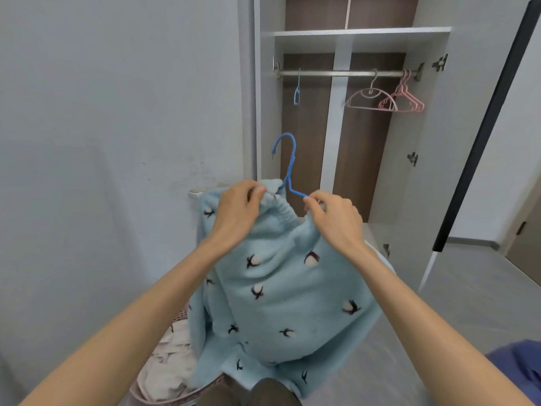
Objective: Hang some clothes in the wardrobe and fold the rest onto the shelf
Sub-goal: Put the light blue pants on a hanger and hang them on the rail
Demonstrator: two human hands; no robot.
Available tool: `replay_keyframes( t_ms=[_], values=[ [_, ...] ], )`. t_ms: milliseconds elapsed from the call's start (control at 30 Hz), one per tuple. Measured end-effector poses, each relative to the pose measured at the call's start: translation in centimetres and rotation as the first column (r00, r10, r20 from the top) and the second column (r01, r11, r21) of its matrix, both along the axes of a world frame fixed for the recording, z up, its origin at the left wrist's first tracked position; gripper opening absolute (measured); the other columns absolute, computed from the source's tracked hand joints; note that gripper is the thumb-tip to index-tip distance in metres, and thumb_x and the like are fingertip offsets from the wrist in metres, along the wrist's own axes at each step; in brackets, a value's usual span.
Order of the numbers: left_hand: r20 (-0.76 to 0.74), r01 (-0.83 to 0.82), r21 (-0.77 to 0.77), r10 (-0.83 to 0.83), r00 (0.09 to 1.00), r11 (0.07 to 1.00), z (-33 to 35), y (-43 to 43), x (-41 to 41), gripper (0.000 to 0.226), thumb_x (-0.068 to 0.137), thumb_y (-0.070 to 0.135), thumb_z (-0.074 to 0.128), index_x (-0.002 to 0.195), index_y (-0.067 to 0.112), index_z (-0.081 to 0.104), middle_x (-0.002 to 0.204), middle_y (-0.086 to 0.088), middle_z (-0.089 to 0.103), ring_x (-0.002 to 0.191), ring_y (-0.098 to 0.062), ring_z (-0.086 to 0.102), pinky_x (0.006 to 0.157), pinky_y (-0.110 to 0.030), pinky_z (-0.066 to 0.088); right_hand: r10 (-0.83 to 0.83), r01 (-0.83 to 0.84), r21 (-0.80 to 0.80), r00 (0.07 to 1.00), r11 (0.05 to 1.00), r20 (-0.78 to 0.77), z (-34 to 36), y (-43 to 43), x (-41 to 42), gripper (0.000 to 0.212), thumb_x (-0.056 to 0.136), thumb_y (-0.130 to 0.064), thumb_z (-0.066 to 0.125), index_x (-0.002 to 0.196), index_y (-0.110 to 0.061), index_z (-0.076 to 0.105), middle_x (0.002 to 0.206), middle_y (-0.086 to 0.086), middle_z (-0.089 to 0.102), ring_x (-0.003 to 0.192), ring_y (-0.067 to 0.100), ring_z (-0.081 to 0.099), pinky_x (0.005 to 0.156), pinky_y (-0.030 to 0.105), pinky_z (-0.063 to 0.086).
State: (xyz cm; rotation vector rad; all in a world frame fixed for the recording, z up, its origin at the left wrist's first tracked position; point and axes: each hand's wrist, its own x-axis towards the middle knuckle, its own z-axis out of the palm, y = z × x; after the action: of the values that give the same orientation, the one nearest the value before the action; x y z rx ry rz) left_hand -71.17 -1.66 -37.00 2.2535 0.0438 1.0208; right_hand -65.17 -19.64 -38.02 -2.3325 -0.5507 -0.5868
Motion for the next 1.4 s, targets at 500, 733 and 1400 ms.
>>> replay_keyframes(
  t_ms=[500, 733, 1400],
  values=[
    [0.142, -0.068, 0.495, -0.004, 0.990, 0.866, 8.5, -1.9, 5.6, 0.028, 0.103, 0.022, 0.034, 0.102, 0.014, 0.062, 0.078, 0.008, 0.056, 0.084, -0.027, 0.054, 0.073, -0.032, 0.025, -0.077, -0.028, 0.196, 0.858, 0.980, 0.508, 8.5, -5.5, 3.6, 0.025, 0.095, -0.039, 0.050, 0.082, -0.032, 0.070, 0.082, -0.015, 0.069, 0.074, 0.010, 0.046, 0.074, 0.033, 0.025],
    [0.189, 0.083, 0.412, -0.175, 0.966, 0.907, 15.1, -9.1, 10.6, 0.030, 0.103, 0.024, 0.033, 0.097, 0.015, 0.061, 0.089, 0.007, 0.062, 0.090, -0.027, 0.052, 0.081, -0.035, 0.026, -0.266, 0.097, 0.333, 0.816, 0.938, 0.514, 14.7, -11.6, 6.5, 0.021, 0.095, -0.038, 0.052, 0.091, -0.031, 0.071, 0.083, -0.012, 0.059, 0.087, 0.012, 0.037, 0.074, 0.025, 0.015],
    [0.251, 0.173, 0.330, -0.262, 0.932, 0.928, 13.9, -19.6, 16.7, 0.030, 0.102, 0.024, 0.037, 0.112, 0.026, 0.065, 0.101, 0.001, 0.070, 0.095, -0.028, 0.057, 0.077, -0.036, 0.026, -0.291, 0.243, 0.161, 0.752, 0.956, 0.591, 12.6, -22.8, 7.8, 0.014, 0.089, -0.021, 0.060, 0.103, -0.017, 0.059, 0.111, 0.001, 0.054, 0.099, 0.022, 0.045, 0.087, 0.032, 0.042]
  ],
)
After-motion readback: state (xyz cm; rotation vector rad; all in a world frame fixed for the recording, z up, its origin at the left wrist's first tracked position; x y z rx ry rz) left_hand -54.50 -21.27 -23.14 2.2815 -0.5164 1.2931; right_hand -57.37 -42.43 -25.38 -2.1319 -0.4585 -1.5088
